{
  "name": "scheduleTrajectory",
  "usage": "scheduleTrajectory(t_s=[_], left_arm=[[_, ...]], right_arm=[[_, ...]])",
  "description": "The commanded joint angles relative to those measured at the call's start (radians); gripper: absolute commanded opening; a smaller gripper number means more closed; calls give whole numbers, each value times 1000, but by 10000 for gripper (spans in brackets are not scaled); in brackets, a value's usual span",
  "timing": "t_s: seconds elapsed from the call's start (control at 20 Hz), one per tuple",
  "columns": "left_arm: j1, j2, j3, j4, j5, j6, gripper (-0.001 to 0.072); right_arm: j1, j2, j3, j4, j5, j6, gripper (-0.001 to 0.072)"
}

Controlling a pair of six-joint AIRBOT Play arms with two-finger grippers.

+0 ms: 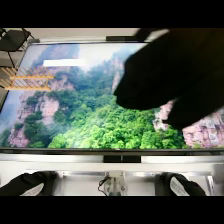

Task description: Fold the shirts.

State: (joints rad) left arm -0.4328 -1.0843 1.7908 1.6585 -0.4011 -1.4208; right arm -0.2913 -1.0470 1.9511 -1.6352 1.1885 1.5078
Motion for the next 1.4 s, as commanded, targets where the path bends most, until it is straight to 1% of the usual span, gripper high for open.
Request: scheduleTrajectory(t_s=[0.0,0.2,0.45,0.55,0.8,1.1,1.3,1.35], left_arm=[[8,1,0,22,16,-1,672],[8,1,0,22,15,-1,672],[11,1,0,22,14,-1,672],[11,1,0,22,-2,-1,672],[11,1,0,22,-117,-1,672],[11,0,0,22,-119,-1,672],[11,0,0,22,-173,-2,672],[11,0,0,22,-187,-2,672]], right_arm=[[-217,24,0,-47,68,13,45],[-397,16,0,-50,-13,15,45],[-620,-48,0,-41,-50,72,45],[-686,-76,0,-19,-98,74,45],[-783,-147,0,-18,-241,74,45],[-872,-198,0,19,-379,74,45],[-938,-204,1,116,-454,77,45],[-959,-210,1,135,-459,97,45]])
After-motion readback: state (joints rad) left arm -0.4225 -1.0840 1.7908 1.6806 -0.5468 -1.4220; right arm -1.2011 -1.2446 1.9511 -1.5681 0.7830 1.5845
